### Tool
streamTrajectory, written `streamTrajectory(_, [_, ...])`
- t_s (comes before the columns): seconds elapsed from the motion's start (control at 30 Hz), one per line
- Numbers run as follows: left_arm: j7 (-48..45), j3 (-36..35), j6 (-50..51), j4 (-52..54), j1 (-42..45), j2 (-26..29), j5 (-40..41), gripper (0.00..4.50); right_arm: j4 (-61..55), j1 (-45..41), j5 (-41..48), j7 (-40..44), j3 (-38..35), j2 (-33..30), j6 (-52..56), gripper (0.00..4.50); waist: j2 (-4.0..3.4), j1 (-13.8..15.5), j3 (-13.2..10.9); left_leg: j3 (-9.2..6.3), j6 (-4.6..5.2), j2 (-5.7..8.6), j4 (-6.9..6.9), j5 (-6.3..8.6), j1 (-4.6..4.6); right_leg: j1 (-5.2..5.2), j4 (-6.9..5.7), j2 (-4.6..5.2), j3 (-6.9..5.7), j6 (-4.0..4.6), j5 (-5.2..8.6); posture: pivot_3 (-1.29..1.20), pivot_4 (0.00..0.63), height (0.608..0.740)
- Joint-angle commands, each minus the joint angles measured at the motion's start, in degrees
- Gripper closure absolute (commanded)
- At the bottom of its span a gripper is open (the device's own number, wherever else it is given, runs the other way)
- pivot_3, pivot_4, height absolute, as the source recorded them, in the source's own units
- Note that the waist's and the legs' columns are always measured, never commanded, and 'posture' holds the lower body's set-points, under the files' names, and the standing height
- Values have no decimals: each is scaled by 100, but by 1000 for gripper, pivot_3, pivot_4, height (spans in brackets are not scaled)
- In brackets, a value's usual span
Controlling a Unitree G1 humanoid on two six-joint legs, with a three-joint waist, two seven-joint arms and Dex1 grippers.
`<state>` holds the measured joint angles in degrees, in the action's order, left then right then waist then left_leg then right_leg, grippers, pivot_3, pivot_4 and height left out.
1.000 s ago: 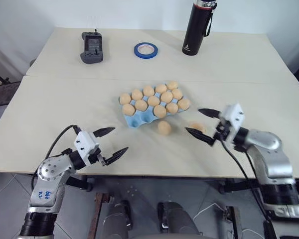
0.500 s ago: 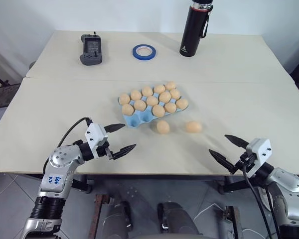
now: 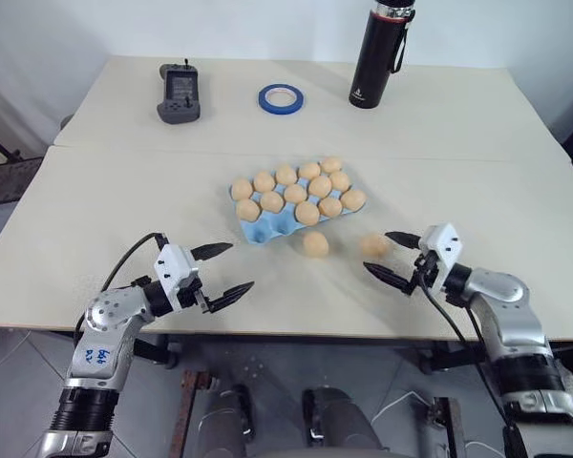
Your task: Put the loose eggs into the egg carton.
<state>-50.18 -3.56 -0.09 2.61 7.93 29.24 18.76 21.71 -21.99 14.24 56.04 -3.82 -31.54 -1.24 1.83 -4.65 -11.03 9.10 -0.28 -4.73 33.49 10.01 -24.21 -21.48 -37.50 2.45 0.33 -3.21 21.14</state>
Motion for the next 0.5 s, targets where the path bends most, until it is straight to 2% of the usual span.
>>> streamTrajectory(0.03, [90, -141, -56, 457, -164, 11, 119, 0, 529, -359, -47, 168, 50, 114, -445, 206, 0, -7, 0, -1, 0, -1, 1, 0, 0, 1, 1, -1, 0, 0, 0, 0, 150, 740])
streamTrajectory(0.13, [121, -206, 39, 716, -391, 1, 250, 0, 681, -569, -15, 325, 143, 235, -495, 939, 0, -21, 0, -1, 0, -1, 1, 0, 0, 1, -2, -1, 0, 0, 0, 0, 150, 740])
streamTrajectory(0.23, [227, -247, 32, 821, -512, -1, 222, 0, 628, -610, 48, 448, 137, 294, -484, 2115, 0, -15, 0, -1, -1, -3, 1, 0, 1, 1, -3, -2, 0, 0, 0, 0, 150, 740])
streamTrajectory(0.3, [289, -307, 28, 853, -609, 15, 226, 0, 399, -600, 140, 549, 153, 321, -315, 2706, 0, -15, 0, -1, -1, -3, 3, 0, 2, 1, -4, -2, 0, 0, 0, 0, 150, 740])
streamTrajectory(0.33, [323, -353, 27, 861, -656, 21, 232, 0, 228, -597, 175, 590, 179, 333, -246, 2860, 0, -16, 0, -2, -1, -3, 4, 0, 2, 2, -5, -2, 0, 0, 0, 0, 150, 740])
streamTrajectory(0.5, [447, -613, -46, 829, -913, 52, 205, 0, -898, -726, 544, 556, 400, 560, 685, 2860, -1, -44, 0, -2, -3, -8, 3, 1, 3, -1, -12, -2, 1, 1, 0, 0, 150, 740])
